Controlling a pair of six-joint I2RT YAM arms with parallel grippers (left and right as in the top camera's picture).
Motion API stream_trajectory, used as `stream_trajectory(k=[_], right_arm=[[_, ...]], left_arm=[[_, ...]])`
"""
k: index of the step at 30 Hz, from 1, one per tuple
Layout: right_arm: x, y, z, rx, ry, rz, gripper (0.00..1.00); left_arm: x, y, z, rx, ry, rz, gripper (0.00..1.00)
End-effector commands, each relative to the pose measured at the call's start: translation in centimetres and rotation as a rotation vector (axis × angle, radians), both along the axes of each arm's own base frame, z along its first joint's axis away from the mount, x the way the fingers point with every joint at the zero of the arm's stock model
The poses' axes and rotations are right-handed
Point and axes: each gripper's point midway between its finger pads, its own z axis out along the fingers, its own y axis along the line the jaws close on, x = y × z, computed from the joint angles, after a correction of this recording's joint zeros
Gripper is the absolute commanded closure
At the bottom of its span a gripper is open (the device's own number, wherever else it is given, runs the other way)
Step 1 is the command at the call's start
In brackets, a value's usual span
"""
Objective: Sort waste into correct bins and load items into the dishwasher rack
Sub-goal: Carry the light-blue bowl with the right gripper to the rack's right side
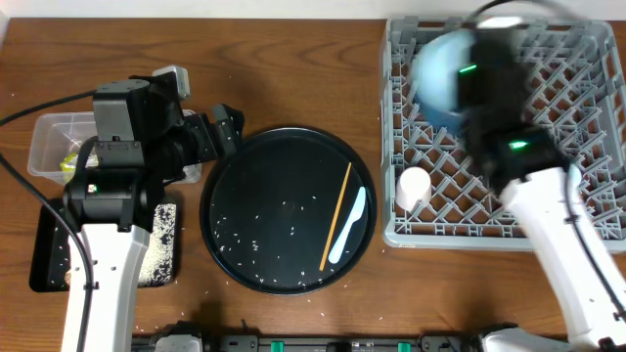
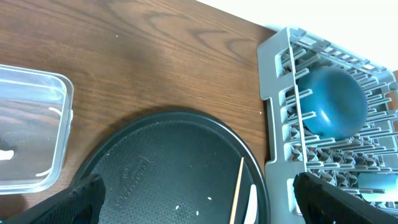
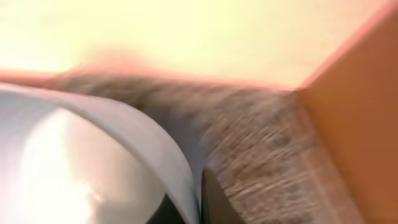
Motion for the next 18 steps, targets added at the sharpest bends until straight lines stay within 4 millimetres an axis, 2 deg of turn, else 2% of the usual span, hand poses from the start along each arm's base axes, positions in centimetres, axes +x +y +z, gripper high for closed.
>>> stream_trajectory(k=[1,3,6,10,14,18], right_arm=[[-0.8,-8.5,2.9,-0.243,0.016,-0.211,0.99],[-0.6,-12.0,3.8,-0.286,-0.008,-0.283,0.99],[-0.3,-17.2,3.8,-0.391,0.021,-0.382,0.99],[-0.2,-21.9,2.7,-0.495,0.076,-0.511,0.99],[1.5,-24.1,-0.5,-0.599,0.195,-0.509,0.99],[3.2,-25.4,-3.6,-0.643,0.210,-0.565,0.99]], left_arm=[[0.1,0.0,1.3,-0.002,-0.032,-0.006,0.02],[0.1,0.0,1.3,-0.002,-0.032,-0.006,0.02],[0.1,0.0,1.3,-0.003,-0.032,-0.006,0.02],[0.1,0.0,1.3,-0.002,-0.032,-0.006,0.02],[0.1,0.0,1.3,-0.002,-0.032,-0.006,0.02],[0.1,0.0,1.3,-0.002,-0.032,-0.006,0.02]])
